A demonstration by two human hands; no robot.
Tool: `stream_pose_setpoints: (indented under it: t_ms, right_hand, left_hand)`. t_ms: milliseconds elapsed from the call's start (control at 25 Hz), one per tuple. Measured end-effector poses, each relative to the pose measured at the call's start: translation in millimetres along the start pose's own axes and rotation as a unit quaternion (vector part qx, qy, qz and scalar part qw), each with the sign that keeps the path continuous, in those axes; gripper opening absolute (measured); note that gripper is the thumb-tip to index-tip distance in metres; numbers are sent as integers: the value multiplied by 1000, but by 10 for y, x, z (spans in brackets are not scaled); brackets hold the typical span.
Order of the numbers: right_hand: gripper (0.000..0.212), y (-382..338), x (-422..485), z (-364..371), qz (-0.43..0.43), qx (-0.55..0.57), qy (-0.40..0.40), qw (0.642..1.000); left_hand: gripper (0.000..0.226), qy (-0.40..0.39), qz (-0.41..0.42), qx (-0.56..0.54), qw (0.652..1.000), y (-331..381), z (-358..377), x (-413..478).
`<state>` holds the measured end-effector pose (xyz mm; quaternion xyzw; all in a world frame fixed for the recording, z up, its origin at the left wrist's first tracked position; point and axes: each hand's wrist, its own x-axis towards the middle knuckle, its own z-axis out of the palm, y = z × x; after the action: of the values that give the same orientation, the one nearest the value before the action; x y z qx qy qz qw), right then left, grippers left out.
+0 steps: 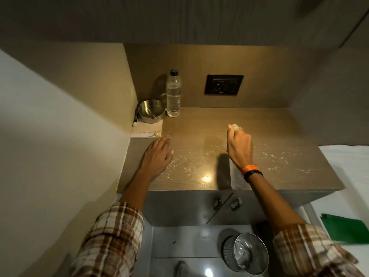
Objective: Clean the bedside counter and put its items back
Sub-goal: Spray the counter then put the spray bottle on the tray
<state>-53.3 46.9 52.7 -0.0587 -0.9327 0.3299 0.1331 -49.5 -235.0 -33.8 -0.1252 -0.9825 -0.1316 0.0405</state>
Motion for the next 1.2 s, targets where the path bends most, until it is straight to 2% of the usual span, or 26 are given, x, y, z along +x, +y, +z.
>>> stream_pose_setpoints:
  t_ms: [200, 320, 440, 640, 800, 1120, 1200]
  right_hand:
    - [52, 531, -588, -150, 22, -42, -59, 997]
    - [53, 817, -900, -271, 39, -47, -57, 996]
    - [55, 934, -671, -446, 56, -57, -12, 997]
    - [48, 1108, 270, -725, 93, -41, 97, 990]
    - [52, 1435, 574, -943, 124, -65, 77, 987]
    - [53, 2420, -175, -1415, 137, -57, 12, 989]
    - [54, 2648, -191, -1599, 135, -65, 30, 988]
  left_hand:
    - [66, -28, 2, -15, 999, 396, 192, 412]
    - [69, -43, 9, -11, 999, 671, 312, 618]
    - [70, -44, 19, -2, 999, 895, 398, 767]
    - [69, -56, 51, -8, 997, 1364, 531, 1032]
    - [68, -58, 60, -5, 996, 1701, 644, 1208]
    - [67, -65, 90, -32, 993, 2867, 953, 1646]
    - [66, -69, 102, -39, 992, 3251, 1070, 1736]
